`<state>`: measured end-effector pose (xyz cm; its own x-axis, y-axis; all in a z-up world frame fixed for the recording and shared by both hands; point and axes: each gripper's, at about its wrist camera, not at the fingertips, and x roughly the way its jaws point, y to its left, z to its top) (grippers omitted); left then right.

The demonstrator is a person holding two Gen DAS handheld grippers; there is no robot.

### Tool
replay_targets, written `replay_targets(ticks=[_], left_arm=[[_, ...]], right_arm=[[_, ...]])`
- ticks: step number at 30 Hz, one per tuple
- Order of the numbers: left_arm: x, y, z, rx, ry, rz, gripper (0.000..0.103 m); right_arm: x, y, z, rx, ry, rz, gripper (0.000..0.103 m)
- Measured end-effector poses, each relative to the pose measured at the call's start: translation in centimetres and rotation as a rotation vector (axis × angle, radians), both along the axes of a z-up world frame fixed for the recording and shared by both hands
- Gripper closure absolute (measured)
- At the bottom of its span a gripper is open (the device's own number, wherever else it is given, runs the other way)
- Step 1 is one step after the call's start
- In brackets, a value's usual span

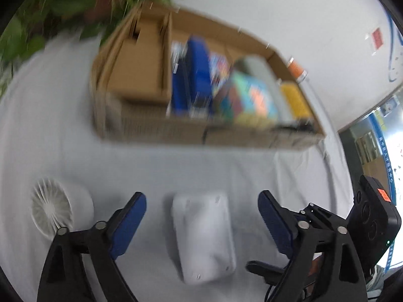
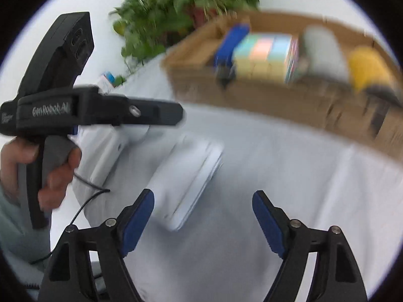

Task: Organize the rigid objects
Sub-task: 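Grasp the grey-white stand on the table with the left gripper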

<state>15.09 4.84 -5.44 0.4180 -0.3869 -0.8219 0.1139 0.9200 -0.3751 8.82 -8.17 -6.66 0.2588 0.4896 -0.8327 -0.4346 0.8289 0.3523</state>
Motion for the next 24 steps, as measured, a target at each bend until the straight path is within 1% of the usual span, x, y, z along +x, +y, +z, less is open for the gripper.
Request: replay_targets(ticks=[1,3,6,7,8,9,10,11,12,13,15,16,18,20,21,22,23,24], left_arm=[[-0.4,-0.1,-1.1,0.004,0.038,0.001,0.023],[-1.3,-0.3,-3.4,-0.001,0.115,0.006,0.023],[-2.1,-0.9,-4.9,-0.024,0.159,-0.007,0.023],[-2.2,-1.3,-5.5,-0.04,0.18,-0.025,0.025],[-2.2,-1.5,-6.3,-0.059,0.209,-0.039,0.03],[-2.4,-1.7,-6.0,-0.053,0.179,-0.038,0.031],[-2.5,-1.9,-6.1,-0.057,0.199,-0.04,0.034],[-2.6,-1.9,-6.1,-0.075,0.198,-0.037,0.039],[-2.5,-1.7,-6.3,-0.119,0.223,-0.029,0.04],[-2.4,-1.7,-6.4,-0.153,0.225,-0.032,0.04],[-2.6,-2.2,-6.3,-0.262,0.234,-0.056,0.04],[-2.9,-2.8,-5.7,-0.303,0.224,-0.074,0.04],[-3.1,-4.8,-4.5,-0.365,0.205,-0.118,0.04],[-2.8,-7.6,-3.2,-0.418,0.176,-0.194,0.04],[-2.7,-8.9,-2.8,-0.451,0.168,-0.232,0.04],[-2.6,-9.7,-2.3,-0.462,0.158,-0.255,0.037],[-2.6,-10.7,-1.9,-0.456,0.139,-0.277,0.032],[-2.5,-11.3,-1.7,-0.438,0.13,-0.284,0.031]], right_arm=[[-0.5,0.6,-0.6,0.013,0.014,-0.003,0.023],[-1.5,1.9,-0.8,-0.002,-0.012,0.003,0.023],[-2.2,2.9,-0.8,-0.016,-0.062,0.0,0.023],[-2.3,3.1,-0.9,-0.019,-0.066,-0.005,0.023],[-2.3,3.2,-1.0,-0.019,-0.067,-0.005,0.023],[-2.5,3.1,-0.9,-0.015,-0.075,-0.005,0.023],[-2.4,2.8,-0.8,-0.014,-0.083,-0.008,0.023],[-2.4,2.5,-0.6,-0.012,-0.093,-0.013,0.023],[-2.4,2.1,-0.6,0.001,-0.1,-0.018,0.023],[-2.4,1.8,-0.6,0.01,-0.102,-0.025,0.022],[-1.9,0.6,-0.5,0.052,-0.094,-0.049,0.023],[-1.9,-0.3,-0.3,0.071,-0.091,-0.067,0.024],[-1.8,-2.3,0.0,0.083,-0.105,-0.124,0.024],[-2.2,-5.0,0.4,0.09,-0.12,-0.201,0.024],[-2.5,-6.0,0.3,0.12,-0.15,-0.217,0.024],[-2.8,-7.1,0.3,0.111,-0.157,-0.244,0.024],[-3.1,-8.2,0.2,0.083,-0.166,-0.274,0.024],[-3.3,-8.7,0.2,0.061,-0.171,-0.292,0.024]])
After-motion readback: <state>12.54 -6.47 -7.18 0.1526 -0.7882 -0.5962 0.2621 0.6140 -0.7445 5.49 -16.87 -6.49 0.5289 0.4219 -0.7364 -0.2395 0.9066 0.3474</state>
